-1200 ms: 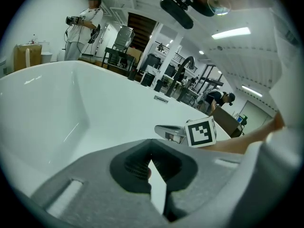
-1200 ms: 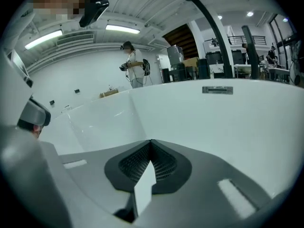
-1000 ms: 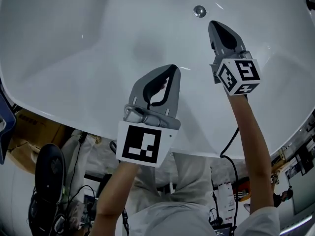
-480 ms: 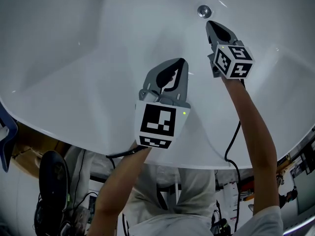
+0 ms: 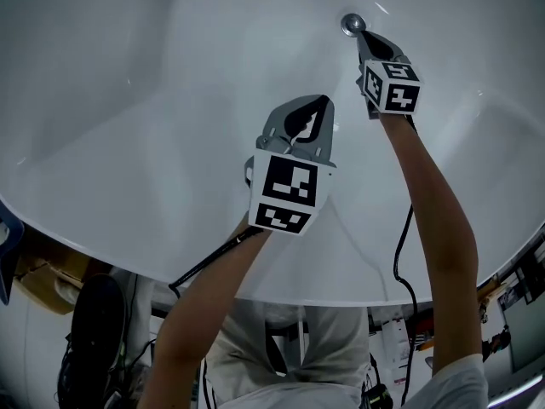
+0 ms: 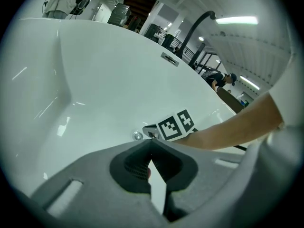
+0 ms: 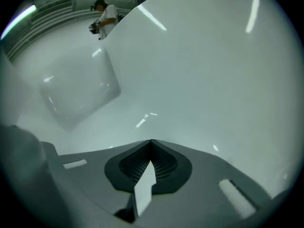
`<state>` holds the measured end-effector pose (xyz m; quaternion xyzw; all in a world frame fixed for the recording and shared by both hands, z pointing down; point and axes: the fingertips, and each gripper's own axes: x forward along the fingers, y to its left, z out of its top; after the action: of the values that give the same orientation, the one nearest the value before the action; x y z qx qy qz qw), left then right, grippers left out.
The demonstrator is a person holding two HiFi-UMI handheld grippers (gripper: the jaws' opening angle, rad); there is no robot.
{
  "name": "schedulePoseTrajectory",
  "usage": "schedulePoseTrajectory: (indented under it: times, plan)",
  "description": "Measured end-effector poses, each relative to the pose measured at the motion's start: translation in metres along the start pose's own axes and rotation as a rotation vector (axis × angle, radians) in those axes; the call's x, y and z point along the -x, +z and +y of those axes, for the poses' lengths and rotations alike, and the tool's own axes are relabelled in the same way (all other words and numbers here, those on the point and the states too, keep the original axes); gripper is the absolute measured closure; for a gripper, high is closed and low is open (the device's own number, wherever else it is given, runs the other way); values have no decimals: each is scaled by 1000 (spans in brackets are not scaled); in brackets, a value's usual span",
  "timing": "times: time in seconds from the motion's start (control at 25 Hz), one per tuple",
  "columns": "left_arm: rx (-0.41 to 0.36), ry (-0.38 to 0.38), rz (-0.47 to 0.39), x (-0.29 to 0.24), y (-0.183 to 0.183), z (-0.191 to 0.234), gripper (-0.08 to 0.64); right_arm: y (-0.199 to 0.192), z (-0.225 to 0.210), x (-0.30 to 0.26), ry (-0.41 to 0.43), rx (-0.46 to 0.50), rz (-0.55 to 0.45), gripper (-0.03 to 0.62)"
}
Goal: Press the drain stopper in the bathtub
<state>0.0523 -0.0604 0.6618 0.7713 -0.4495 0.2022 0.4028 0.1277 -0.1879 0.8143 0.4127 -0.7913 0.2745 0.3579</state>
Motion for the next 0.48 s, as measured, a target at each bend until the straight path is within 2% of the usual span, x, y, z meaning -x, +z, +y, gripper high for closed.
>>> schedulePoseTrajectory:
  times: [0.04, 0.2, 0.32, 0.48]
  plan:
    - [-8, -3, -1, -4, -2, 3, 561, -4, 0, -7, -4, 26, 18, 589]
    - [-17, 3, 19, -17, -24, 31, 561, -16, 7, -33, -20, -1, 31, 590]
    - [-12, 7, 47, -38, -41, 43, 561, -34, 0, -48, -29, 26, 75, 591]
    - [-15, 5, 53, -53, -42, 47, 561, -42, -17, -56, -57, 29, 102, 591]
